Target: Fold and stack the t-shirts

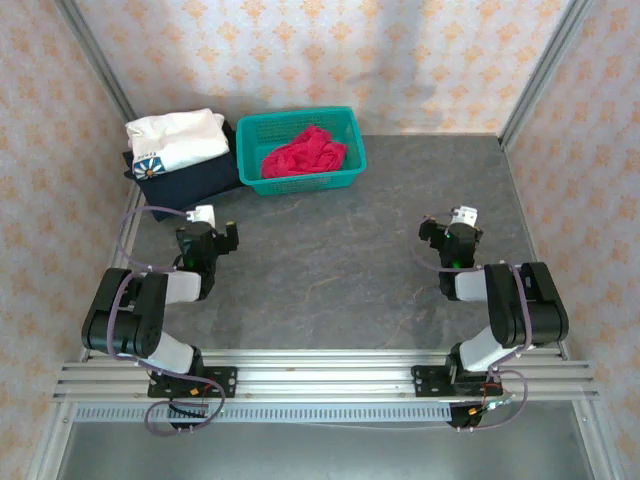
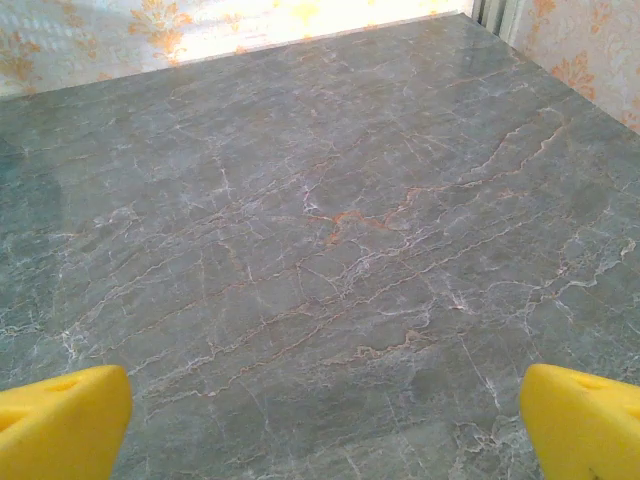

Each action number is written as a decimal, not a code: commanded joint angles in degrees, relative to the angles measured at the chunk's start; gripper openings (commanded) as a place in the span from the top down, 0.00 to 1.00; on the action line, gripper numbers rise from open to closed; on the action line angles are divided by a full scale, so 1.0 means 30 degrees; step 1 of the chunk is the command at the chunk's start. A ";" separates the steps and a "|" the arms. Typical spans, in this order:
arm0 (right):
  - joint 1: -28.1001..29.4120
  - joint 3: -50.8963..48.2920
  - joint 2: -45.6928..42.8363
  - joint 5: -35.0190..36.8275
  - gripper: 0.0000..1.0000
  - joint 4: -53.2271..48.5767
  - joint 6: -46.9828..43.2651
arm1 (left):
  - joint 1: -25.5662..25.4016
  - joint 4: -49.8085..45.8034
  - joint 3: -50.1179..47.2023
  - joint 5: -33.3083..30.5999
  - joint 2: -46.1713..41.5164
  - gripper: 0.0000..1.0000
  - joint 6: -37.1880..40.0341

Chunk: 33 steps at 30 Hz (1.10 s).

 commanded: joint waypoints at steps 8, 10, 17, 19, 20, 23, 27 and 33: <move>-0.0108 0.0408 0.0107 -0.0185 0.01 -0.0087 -0.0224 | -0.0070 0.0633 0.0411 -0.0582 -0.0159 0.00 0.0015; -0.0118 0.0408 0.0107 -0.0205 0.01 -0.0091 -0.0221 | -0.0069 0.0633 0.0418 -0.0567 -0.0158 0.00 0.0005; -0.0117 0.0422 0.0102 -0.0207 0.01 -0.0116 -0.0214 | -0.0061 0.0588 0.0438 -0.0563 -0.0160 0.00 0.0004; -0.0114 0.0460 0.0130 -0.0203 0.01 -0.0207 -0.0185 | -0.0072 0.0559 0.0440 -0.0547 -0.0144 0.00 -0.0034; -0.0132 0.0495 0.0120 -0.0232 0.01 -0.0236 -0.0170 | -0.0059 0.0559 0.0440 -0.0554 -0.0159 0.00 -0.0013; -0.0195 0.0488 0.0126 -0.0294 0.01 -0.0244 -0.0111 | -0.0049 0.0551 0.0440 -0.0546 -0.0160 0.00 -0.0011; -0.0073 0.0716 -0.1356 -0.1588 0.01 -0.1849 -0.0805 | -0.0379 -0.3105 0.1888 0.0220 -0.1889 0.00 0.0723; 0.0457 0.3542 -0.8549 -0.2123 0.01 -1.3826 0.1819 | -0.2364 -1.2312 0.4098 0.0697 -0.9354 0.00 -0.1554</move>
